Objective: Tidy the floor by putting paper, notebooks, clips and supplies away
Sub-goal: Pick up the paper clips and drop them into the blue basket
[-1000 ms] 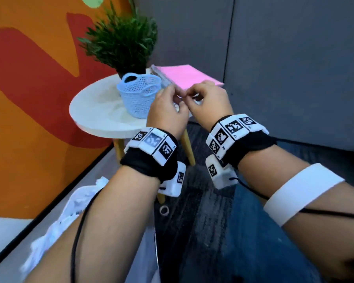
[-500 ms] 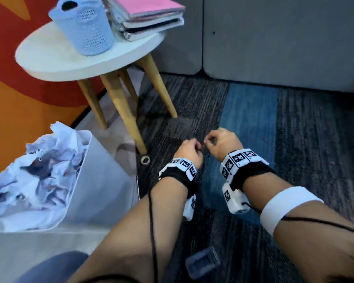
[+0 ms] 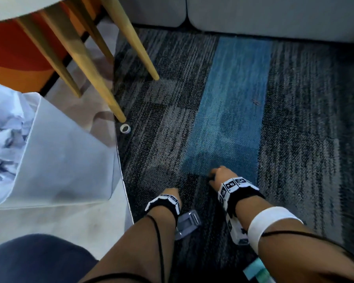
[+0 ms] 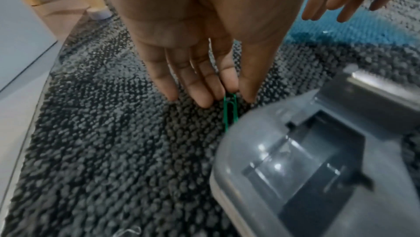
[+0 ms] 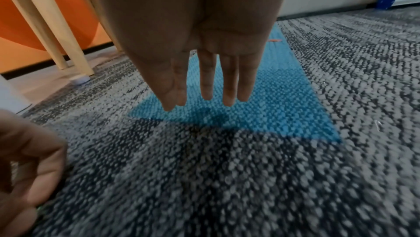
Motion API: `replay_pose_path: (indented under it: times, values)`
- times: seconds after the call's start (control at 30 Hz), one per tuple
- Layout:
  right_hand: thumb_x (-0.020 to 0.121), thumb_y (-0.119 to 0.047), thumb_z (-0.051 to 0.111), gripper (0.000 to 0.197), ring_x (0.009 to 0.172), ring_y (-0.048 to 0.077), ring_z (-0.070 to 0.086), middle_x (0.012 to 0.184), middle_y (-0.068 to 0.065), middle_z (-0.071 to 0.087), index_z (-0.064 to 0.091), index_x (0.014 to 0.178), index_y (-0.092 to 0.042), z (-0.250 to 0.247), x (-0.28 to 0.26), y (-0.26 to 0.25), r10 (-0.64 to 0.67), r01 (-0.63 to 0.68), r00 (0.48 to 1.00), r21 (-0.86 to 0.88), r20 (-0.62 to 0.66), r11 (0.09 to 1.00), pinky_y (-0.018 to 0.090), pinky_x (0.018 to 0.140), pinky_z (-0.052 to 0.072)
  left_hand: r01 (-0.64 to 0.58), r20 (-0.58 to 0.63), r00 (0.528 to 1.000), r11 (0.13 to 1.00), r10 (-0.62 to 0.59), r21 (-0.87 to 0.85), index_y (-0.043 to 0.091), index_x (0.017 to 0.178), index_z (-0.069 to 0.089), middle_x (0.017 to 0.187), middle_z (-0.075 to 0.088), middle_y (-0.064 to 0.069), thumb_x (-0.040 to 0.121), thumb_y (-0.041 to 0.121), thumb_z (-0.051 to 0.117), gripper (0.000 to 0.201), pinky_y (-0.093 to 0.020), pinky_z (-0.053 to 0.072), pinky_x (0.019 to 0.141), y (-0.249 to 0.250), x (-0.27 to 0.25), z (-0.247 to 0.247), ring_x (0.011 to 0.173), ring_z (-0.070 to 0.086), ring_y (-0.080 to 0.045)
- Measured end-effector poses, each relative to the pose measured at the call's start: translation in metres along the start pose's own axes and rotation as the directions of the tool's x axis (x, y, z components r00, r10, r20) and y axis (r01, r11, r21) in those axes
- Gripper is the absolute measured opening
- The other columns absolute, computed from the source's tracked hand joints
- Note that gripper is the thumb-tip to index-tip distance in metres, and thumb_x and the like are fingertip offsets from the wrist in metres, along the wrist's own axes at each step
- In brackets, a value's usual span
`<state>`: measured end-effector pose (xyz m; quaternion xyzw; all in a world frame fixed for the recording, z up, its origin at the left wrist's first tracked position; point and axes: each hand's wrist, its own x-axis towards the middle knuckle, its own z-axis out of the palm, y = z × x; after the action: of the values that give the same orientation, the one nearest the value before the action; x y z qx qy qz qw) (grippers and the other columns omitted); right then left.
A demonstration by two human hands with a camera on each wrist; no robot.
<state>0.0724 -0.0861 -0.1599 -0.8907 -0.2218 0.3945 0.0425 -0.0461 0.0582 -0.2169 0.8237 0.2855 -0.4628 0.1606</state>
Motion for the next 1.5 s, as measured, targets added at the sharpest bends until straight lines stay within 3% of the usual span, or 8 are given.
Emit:
replay_pose_path:
  times: [0.27,0.4,0.63,0.77,0.87,1.0,1.33,1.5]
  values:
    - [0.091,-0.011,0.050,0.034,0.117,0.029,0.057,0.131,0.010,0.056,0.060,0.123,-0.019,0.022,0.005,0.003,-0.009,0.011,0.998,-0.032,0.059,0.999,0.036,0.097,0.049,-0.007,-0.002,1.000,1.000,0.007,0.026,0.014,0.125,0.048,0.134,0.050,-0.015,0.083,0.022,0.066,0.046,-0.050,0.045,0.100,0.004,-0.008,-0.007,0.122,0.049,-0.041]
    - [0.091,-0.011,0.048,0.048,0.123,0.038,0.046,0.151,0.012,0.021,0.045,0.135,-0.029,0.026,0.012,0.002,0.046,-0.046,0.997,-0.015,0.066,0.999,0.044,0.101,0.045,-0.060,-0.058,0.996,0.998,0.062,0.024,0.006,0.126,0.054,0.128,0.057,-0.015,0.093,0.013,0.052,0.034,-0.038,0.046,0.097,0.009,-0.003,-0.008,0.117,0.056,-0.032]
    - [0.094,-0.013,0.046,0.066,0.145,0.036,-0.002,0.158,-0.001,-0.012,0.018,0.146,-0.042,0.024,0.034,-0.024,0.000,0.001,0.995,-0.016,0.102,1.000,0.049,0.112,0.030,-0.067,-0.029,0.998,0.979,0.063,-0.190,0.009,0.120,0.048,0.124,0.054,-0.017,0.086,0.007,0.056,0.034,-0.054,0.047,0.094,0.005,-0.013,-0.057,0.111,0.054,-0.038]
    - [0.094,-0.020,0.046,0.059,0.143,0.037,0.013,0.159,0.003,0.003,0.024,0.146,-0.036,0.017,0.044,-0.047,-0.051,0.048,0.992,0.031,0.111,0.998,0.044,0.115,0.028,-0.093,-0.239,0.971,0.868,-0.031,-0.487,0.012,0.105,0.054,0.113,0.057,-0.015,0.088,-0.003,0.043,0.026,-0.038,0.047,0.087,0.004,-0.009,-0.087,0.099,0.056,-0.032]
    - [0.091,-0.025,0.051,0.047,0.132,0.032,0.039,0.151,0.010,0.026,0.043,0.137,-0.030,0.007,0.043,-0.064,-0.076,0.074,0.997,0.106,0.012,0.992,0.036,0.108,0.038,-0.220,-0.452,0.880,0.720,-0.144,-0.658,0.023,0.076,0.048,0.092,0.062,-0.008,0.088,0.003,0.046,0.023,-0.029,0.044,0.073,0.007,-0.010,-0.119,0.082,0.056,-0.027]
    - [0.090,-0.028,0.048,0.033,0.114,0.028,0.056,0.129,0.012,0.052,0.054,0.121,-0.023,-0.027,0.040,-0.088,-0.116,0.169,0.971,0.254,-0.210,0.952,0.032,0.091,0.045,-0.473,-0.638,0.761,0.572,-0.117,-0.670,0.028,0.064,0.046,0.090,0.068,-0.003,0.084,0.003,0.051,0.033,-0.026,0.048,0.082,0.027,-0.015,-0.173,0.089,0.065,-0.024]
    - [0.079,-0.033,0.070,0.019,0.085,0.025,0.063,0.089,0.004,0.065,0.060,0.083,-0.018,-0.118,0.040,-0.066,0.168,0.258,0.765,0.534,-0.622,0.805,0.031,0.077,0.046,-0.678,-0.762,0.647,0.480,0.030,-0.557,0.028,0.063,0.052,0.066,0.057,0.012,0.081,-0.005,0.060,0.038,-0.019,0.044,0.073,0.066,-0.022,-0.216,0.069,0.057,-0.012]
    - [0.081,-0.031,0.069,0.020,0.093,0.018,0.064,0.100,0.001,0.069,0.069,0.098,-0.020,-0.119,0.041,-0.013,0.110,0.196,0.826,0.465,-0.553,0.863,0.026,0.082,0.047,-0.725,-0.741,0.651,0.426,0.166,-0.541,0.025,0.066,0.053,0.069,0.059,0.008,0.080,-0.009,0.061,0.037,-0.019,0.051,0.074,0.103,-0.013,-0.192,0.067,0.059,-0.009]
